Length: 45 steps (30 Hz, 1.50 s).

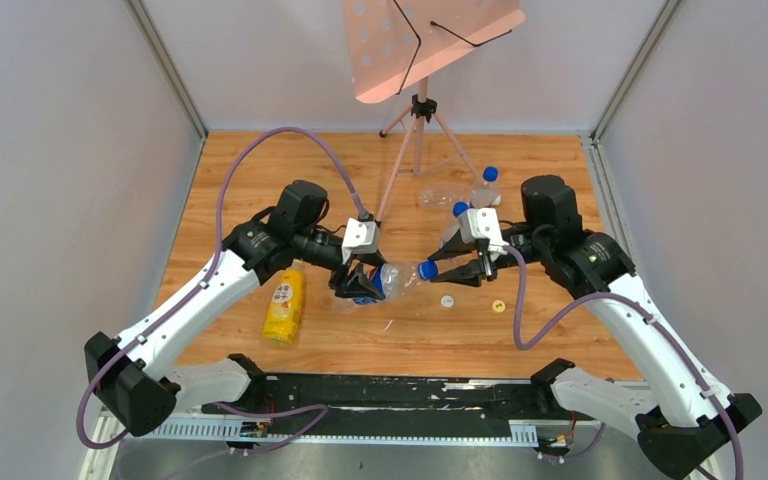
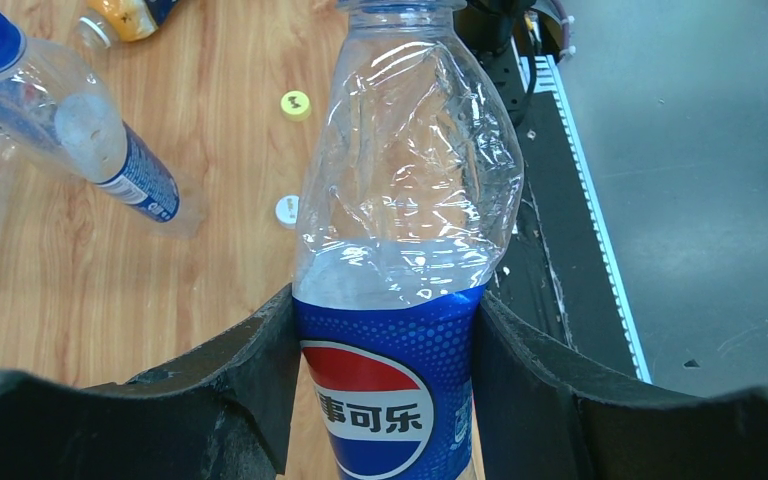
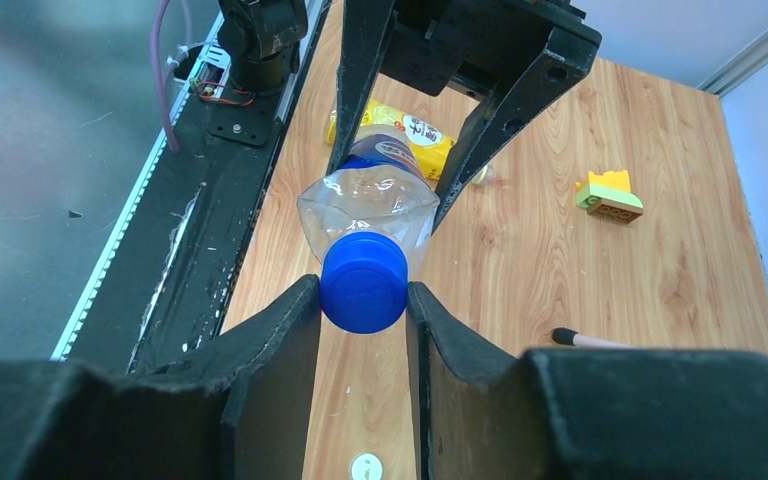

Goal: Screw on the bottle caps

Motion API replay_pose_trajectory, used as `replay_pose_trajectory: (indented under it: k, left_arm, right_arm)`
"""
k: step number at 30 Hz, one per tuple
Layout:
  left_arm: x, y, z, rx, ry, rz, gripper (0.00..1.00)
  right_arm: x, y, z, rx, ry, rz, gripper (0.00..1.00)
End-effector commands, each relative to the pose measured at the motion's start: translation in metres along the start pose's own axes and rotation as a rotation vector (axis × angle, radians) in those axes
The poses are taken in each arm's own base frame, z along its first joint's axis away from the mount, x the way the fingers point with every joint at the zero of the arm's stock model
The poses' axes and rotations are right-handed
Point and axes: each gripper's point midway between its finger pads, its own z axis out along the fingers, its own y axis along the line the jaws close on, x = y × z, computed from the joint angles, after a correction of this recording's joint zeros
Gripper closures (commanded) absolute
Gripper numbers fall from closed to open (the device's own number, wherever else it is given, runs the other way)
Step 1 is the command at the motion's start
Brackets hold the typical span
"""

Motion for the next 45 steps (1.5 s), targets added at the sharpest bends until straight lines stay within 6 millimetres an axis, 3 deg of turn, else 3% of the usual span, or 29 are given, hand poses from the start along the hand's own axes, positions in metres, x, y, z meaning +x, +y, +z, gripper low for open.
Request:
replay_pose_trajectory:
  k: [1,5,9,15,18,21,24,26,29,36,40,45]
  left_arm:
    - [-0.031,0.010,-0.011,-0.071,-0.047,0.071,1.00]
    - [-0.037,0.021,-0.015,-0.163,-0.052,0.094,1.00]
    - [-0.039,0.036,-0.021,-0.321,-0.027,0.175,1.00]
    - [-0.041,0.054,-0.036,-0.522,0.034,0.287,1.00]
    - [-0.041,0.058,-0.043,-0.581,0.057,0.339,1.00]
    - [-0.041,0.062,-0.047,-0.640,0.056,0.378,1.00]
    - [-0.033,0.065,-0.046,-0.657,0.064,0.396,1.00]
    - [-0.031,0.065,-0.044,-0.654,0.063,0.399,1.00]
    - [-0.026,0.064,-0.041,-0.643,0.065,0.381,1.00]
    - [-0.010,0.051,-0.028,-0.562,0.066,0.276,1.00]
    - [-0.007,0.039,-0.016,-0.479,0.039,0.223,1.00]
    - [-0.008,0.025,-0.001,-0.363,0.019,0.180,1.00]
  right_arm:
    - [-0.015,0.007,0.001,-0.054,-0.049,0.005,0.77]
    - [-0.009,0.001,0.007,-0.036,-0.028,0.155,0.88]
    - [-0.007,-0.022,0.014,0.076,-0.008,0.425,1.00]
    - [0.009,-0.066,0.021,0.359,0.018,0.997,1.00]
    - [0.012,-0.071,0.026,0.408,0.004,1.231,1.00]
    - [0.013,-0.072,0.030,0.424,-0.013,1.386,1.00]
    - [0.017,-0.076,0.028,0.479,-0.025,1.436,0.93]
    - [0.017,-0.079,0.023,0.519,-0.037,1.422,0.85]
    - [0.005,-0.081,0.015,0.536,-0.057,1.331,0.64]
    - [-0.018,-0.070,-0.015,0.547,-0.064,0.854,0.38]
    - [-0.023,-0.047,-0.025,0.478,-0.051,0.556,0.33]
    - [-0.021,-0.011,-0.027,0.331,-0.049,0.213,0.39]
